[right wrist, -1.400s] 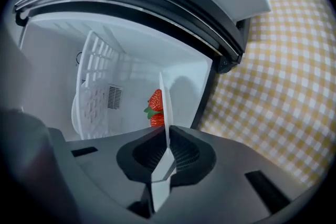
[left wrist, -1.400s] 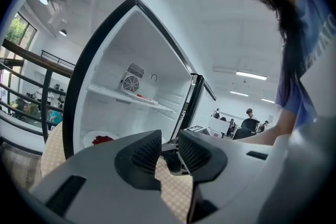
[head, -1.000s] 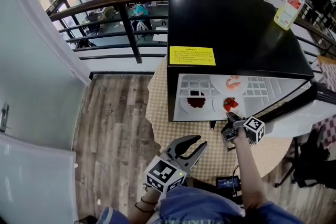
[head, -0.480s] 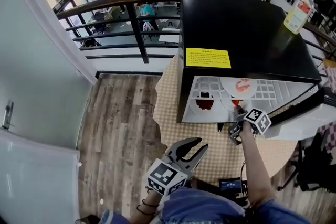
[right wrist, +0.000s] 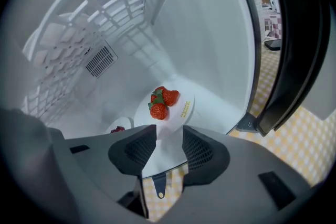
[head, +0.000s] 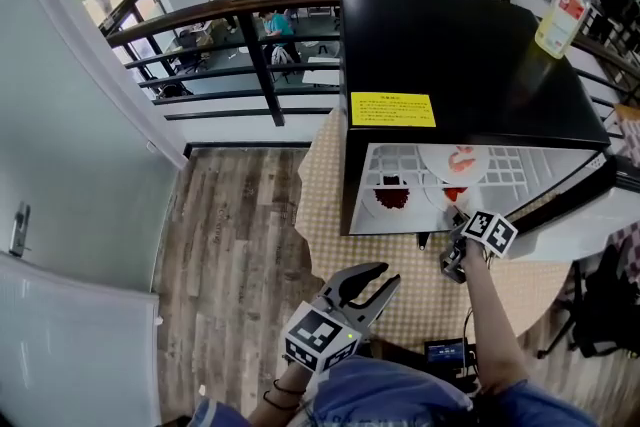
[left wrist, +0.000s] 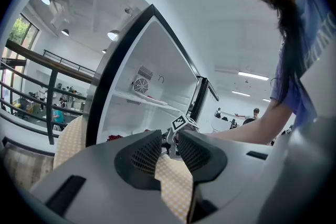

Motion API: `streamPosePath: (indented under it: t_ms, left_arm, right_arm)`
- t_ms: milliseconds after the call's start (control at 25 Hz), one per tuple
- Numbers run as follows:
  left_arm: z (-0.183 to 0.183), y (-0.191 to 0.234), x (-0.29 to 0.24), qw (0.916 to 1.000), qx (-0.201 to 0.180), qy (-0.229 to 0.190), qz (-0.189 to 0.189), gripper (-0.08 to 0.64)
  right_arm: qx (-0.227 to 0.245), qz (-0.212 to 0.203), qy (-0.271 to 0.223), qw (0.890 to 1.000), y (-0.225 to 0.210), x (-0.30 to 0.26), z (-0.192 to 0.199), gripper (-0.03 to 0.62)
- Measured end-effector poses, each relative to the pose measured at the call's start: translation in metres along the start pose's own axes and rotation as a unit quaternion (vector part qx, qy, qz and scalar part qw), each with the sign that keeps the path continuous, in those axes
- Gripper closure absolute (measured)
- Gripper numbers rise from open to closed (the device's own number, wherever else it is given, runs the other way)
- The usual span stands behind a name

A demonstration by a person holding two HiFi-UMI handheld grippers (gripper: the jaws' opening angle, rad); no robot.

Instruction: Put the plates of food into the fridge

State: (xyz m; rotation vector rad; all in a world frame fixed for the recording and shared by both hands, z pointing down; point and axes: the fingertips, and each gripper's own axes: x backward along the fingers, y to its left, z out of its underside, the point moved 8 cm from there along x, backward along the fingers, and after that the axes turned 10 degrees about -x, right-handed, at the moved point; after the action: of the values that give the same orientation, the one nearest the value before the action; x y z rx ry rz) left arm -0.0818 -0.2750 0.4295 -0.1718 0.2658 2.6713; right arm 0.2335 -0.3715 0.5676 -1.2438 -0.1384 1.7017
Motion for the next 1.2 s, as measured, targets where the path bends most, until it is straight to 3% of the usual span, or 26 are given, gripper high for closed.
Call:
streamPosePath:
  t_ms: [200, 360, 480, 680, 1040, 1200]
  left_arm:
    - [-0.001, 0.000, 0.001, 1.0000, -0.003, 0.000, 0.004, 0.453]
    - [0.002, 0.000, 0.003, 0.9999, -0.003, 0.007, 0.013, 0.453]
    - [0.007, -0.001, 0.000, 0.9994, -0.005, 0.017, 0.031, 0.453]
    - [0.014, -0.006, -0.011, 0.9978, -0.005, 0.031, 0.059, 0.453]
    - [0.019, -0.030, -0.036, 0.9903, -0.016, 0.043, 0.131, 0.453]
    - [0.014, -0.038, -0.037, 0.9896, -0.028, 0.038, 0.135, 0.453]
  right_arm:
    - [-0.003, -0.061, -0.004, 0.998, 0.010, 0.031, 0.006, 0.437]
    - [-0.004, -0.122, -0.008, 0.992, 0.020, 0.066, 0.017, 0.479]
    - [0.028, -0.146, -0.021, 0.989, 0.025, 0.097, 0.030, 0.516]
    - [0.097, -0.151, -0.030, 0.983, 0.028, 0.146, 0.061, 0.536]
    - [0.095, -0.137, -0.026, 0.986, 0.013, 0.221, 0.118, 0.555]
    - [0.090, -0.140, -0.018, 0.986, 0.001, 0.236, 0.135, 0.558]
